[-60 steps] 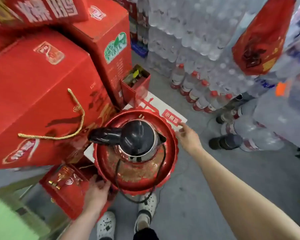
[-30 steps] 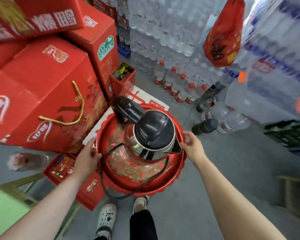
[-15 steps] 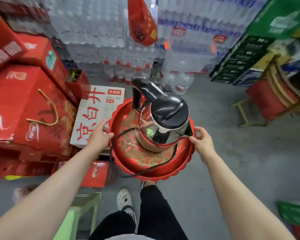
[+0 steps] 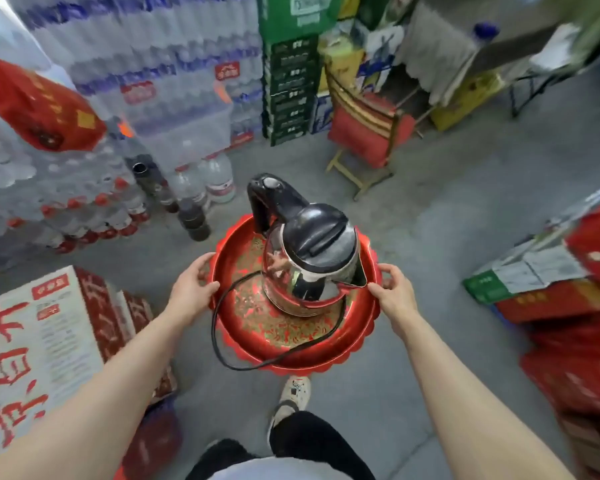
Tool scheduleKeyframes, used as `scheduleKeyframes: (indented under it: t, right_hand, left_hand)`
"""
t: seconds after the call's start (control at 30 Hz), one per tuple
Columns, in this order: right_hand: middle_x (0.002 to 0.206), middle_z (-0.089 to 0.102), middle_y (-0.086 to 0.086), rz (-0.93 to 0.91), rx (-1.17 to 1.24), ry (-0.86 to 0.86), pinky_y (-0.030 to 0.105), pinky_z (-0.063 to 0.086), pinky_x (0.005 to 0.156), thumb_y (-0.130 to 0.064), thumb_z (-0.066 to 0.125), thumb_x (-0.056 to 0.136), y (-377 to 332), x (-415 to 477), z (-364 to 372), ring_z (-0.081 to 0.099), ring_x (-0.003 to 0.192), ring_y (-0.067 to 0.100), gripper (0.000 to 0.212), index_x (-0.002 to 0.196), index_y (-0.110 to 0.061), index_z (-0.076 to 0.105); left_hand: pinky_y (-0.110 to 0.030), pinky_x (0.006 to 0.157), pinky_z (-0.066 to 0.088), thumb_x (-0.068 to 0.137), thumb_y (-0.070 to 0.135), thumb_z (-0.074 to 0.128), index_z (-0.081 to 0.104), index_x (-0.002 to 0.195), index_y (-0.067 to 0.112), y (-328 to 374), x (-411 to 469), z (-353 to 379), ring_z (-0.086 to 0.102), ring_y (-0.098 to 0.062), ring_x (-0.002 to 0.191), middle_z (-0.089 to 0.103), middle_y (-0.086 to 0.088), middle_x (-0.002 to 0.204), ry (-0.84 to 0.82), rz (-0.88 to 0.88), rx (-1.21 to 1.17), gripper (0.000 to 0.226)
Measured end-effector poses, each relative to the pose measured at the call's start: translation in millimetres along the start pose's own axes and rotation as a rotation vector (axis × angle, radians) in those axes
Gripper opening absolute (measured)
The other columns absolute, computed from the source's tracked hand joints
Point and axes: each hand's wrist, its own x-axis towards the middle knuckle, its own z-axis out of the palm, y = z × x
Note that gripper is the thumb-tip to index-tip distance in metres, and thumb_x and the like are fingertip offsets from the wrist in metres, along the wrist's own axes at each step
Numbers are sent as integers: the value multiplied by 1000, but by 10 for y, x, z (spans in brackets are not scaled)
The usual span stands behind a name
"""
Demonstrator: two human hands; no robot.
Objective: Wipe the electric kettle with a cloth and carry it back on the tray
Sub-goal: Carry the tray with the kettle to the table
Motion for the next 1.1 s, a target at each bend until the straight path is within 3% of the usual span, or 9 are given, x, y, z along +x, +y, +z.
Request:
scheduleKeyframes:
  t: [0.07,0.2,0.37,0.47,0.63,0.77,0.97,1.1]
  right_hand:
    - [106,69,29,16,29,34,53,61,79,2,59,91,-7,263,-301,70,83,38,39,127,-16,59]
    - [93,69,16,47,81,106,39,59,67,3,58,92,-54,780,-876,65,71,23,40,128,-13,57]
    - [93,67,22,94,143,214,52,59,77,6,58,90,-175,1455,-1430,66,77,30,40,126,-10,58]
    - [85,62,16,117,176,276,47,57,73,8,58,90,-284,1919,-1716,62,74,27,41,127,-10,57]
    - [69,51,1,187,200,407,28,48,52,5,60,91,-501,2657,-2235,54,59,14,38,125,-13,59]
    - [71,51,3,225,212,497,34,53,62,3,63,91,-618,3236,-2731,56,64,17,36,123,-15,61]
    - [66,50,0,214,231,582,17,43,43,2,64,91,-648,4279,-3725,53,56,13,33,113,-21,60]
    - [66,47,1,206,241,579,23,45,44,4,66,89,-668,5068,-4481,52,54,14,35,114,-21,60]
  left_hand:
    - [-44,73,59,87,-4,62,50,139,29,316,227,321,61,-21,78,60,-8,98,-48,18,7,63]
    - [-47,72,60,87,-6,60,51,138,28,969,662,941,62,-25,73,62,-8,89,-129,62,38,62]
    - [-54,76,59,86,-8,60,51,139,25,1774,1292,1665,60,-29,72,56,-7,80,-212,114,96,63]
    - [-54,76,59,87,-9,57,53,137,24,2278,1751,2115,58,-28,69,52,-4,76,-261,160,119,60]
    - [-47,72,60,89,-8,55,52,137,25,3236,2460,2843,60,-26,65,52,-2,79,-379,219,175,58]
    - [-49,76,60,91,-7,55,50,139,27,4008,2908,3495,64,-30,74,53,-2,83,-453,244,232,59]
    - [-51,88,55,88,-8,57,51,138,22,5060,3439,4701,62,-26,82,59,0,85,-516,318,271,59]
    - [-44,91,54,88,-7,60,52,139,24,5687,3731,5527,61,-26,85,62,-16,96,-477,313,259,60]
